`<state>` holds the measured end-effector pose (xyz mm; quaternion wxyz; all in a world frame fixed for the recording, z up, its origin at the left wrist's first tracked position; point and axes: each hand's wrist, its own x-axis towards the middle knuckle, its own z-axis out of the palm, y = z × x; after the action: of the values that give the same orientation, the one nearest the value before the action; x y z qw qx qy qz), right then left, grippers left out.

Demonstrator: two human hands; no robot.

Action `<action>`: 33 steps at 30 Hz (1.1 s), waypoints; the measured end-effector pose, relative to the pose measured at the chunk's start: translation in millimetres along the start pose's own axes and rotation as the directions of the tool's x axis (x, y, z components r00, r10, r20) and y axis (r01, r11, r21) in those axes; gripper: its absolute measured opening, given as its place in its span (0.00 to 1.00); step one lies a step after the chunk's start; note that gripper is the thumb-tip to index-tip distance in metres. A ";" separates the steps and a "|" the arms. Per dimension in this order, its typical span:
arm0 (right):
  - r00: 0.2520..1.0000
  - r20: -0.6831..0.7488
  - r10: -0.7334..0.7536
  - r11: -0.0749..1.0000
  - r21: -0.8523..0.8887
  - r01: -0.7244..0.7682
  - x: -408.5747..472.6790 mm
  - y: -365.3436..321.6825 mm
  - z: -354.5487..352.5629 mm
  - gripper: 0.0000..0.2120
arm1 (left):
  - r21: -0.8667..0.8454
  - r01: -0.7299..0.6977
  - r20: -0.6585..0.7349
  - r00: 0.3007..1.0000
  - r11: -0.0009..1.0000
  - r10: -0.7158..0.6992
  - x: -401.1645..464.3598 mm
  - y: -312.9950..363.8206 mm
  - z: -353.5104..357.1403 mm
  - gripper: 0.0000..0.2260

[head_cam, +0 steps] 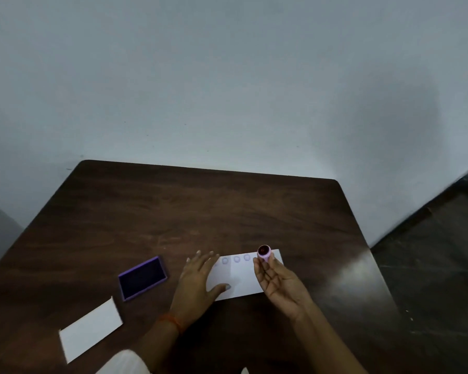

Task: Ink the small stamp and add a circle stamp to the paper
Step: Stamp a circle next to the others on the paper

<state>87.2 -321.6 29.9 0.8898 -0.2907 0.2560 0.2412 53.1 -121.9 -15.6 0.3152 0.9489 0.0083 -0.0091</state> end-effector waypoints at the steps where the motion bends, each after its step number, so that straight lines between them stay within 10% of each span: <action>1: 1.000 0.002 -0.011 1.000 -0.002 0.011 0.6 -3.4 -3.6 0.09 | 0.022 -0.019 0.021 1.000 1.000 0.018 2.2 3.7 3.6 0.33; 12: 0.956 -0.125 -0.264 0.903 -0.382 0.199 19.0 -26.3 -13.4 0.09 | 0.162 -0.067 0.140 0.989 0.985 0.044 30.1 20.3 17.7 0.31; 16: 0.824 -0.020 -0.566 0.333 -0.920 0.206 29.8 -21.4 -10.6 0.12 | 0.220 -0.091 0.176 0.983 0.971 0.053 41.4 19.7 24.5 0.31; 22: 0.722 0.516 -0.462 -0.416 -0.845 0.337 41.2 -14.6 -14.0 0.09 | 0.244 -0.090 0.229 0.973 0.966 0.033 44.2 13.5 33.7 0.32; 33: 0.836 0.489 -0.249 -0.660 -0.718 0.224 54.1 -11.8 -12.4 0.16 | 0.239 -0.096 0.215 0.976 0.966 0.044 45.3 9.6 38.3 0.32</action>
<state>130.8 -322.8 -6.4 0.1828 -0.9645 -0.1797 0.0640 98.2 -152.1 -41.6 0.1935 0.9744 -0.0596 -0.0979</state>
